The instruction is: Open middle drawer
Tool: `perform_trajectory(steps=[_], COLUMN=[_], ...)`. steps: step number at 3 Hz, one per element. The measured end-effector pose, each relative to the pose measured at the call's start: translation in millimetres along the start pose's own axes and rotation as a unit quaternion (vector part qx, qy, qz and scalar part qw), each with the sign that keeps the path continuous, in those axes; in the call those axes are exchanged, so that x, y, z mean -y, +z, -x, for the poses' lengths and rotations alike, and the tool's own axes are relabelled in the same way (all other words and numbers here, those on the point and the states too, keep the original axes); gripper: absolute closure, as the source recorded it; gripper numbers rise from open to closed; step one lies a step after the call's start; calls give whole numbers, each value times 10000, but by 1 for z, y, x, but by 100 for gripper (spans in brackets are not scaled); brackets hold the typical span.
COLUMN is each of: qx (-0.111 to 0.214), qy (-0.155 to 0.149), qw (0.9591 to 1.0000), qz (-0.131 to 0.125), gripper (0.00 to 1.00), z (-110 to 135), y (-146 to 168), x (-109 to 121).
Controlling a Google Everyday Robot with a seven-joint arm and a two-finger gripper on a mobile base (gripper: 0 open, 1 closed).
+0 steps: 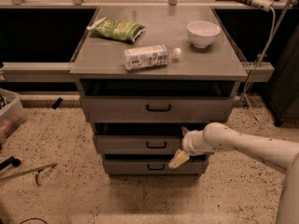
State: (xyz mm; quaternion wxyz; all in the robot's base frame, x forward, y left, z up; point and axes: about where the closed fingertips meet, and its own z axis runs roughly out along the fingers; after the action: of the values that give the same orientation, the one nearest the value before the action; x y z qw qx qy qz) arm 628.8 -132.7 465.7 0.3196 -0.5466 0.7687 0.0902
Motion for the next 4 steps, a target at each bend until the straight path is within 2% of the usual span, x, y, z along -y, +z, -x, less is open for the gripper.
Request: perform_trajectory(steps=[1,2,3,4], qx=[-180,-541,-942,-942], qy=[-280,-404,-521,-521], qw=[9994,9965,9870,9870], qz=[-2,495,1191,1191], gripper=[0,0,0,0], z=[7,3,-5,1], y=[18,53,86,78], x=[16,23,13,15])
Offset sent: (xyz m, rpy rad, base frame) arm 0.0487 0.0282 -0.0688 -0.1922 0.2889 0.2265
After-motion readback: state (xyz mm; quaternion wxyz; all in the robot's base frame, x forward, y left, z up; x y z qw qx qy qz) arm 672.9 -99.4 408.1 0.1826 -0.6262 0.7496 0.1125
